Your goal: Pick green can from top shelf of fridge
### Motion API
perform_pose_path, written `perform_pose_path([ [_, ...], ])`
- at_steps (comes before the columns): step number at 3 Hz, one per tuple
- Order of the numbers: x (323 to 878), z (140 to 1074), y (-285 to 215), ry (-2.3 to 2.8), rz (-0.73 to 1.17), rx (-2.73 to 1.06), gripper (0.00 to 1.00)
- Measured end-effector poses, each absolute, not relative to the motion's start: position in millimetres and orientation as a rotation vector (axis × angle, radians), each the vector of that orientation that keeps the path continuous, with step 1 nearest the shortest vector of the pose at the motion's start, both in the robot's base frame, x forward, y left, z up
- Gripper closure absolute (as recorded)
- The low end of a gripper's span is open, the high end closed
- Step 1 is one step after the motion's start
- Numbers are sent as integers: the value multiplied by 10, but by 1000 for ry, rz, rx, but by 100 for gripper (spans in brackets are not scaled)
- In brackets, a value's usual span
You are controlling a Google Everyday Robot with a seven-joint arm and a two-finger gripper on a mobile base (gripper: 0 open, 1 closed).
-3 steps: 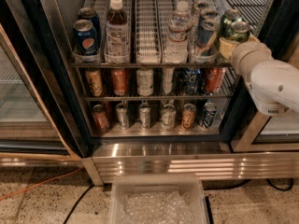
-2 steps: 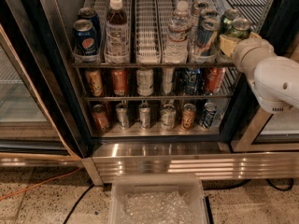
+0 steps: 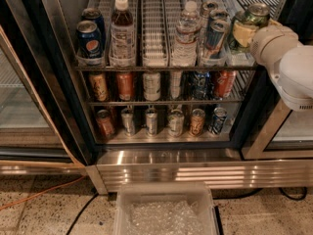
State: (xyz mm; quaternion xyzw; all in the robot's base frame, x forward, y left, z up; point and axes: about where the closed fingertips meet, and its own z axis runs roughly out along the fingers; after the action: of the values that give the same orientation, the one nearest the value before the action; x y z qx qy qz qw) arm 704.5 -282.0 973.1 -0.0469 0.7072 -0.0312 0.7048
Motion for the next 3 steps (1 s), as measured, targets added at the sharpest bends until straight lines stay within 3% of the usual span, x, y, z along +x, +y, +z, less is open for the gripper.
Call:
perform_pose_path([
  [1, 6907, 9809, -2746, 1608, -74, -167, 100],
  [3, 6124, 9720, -2930, 1747, -33, -304, 100],
])
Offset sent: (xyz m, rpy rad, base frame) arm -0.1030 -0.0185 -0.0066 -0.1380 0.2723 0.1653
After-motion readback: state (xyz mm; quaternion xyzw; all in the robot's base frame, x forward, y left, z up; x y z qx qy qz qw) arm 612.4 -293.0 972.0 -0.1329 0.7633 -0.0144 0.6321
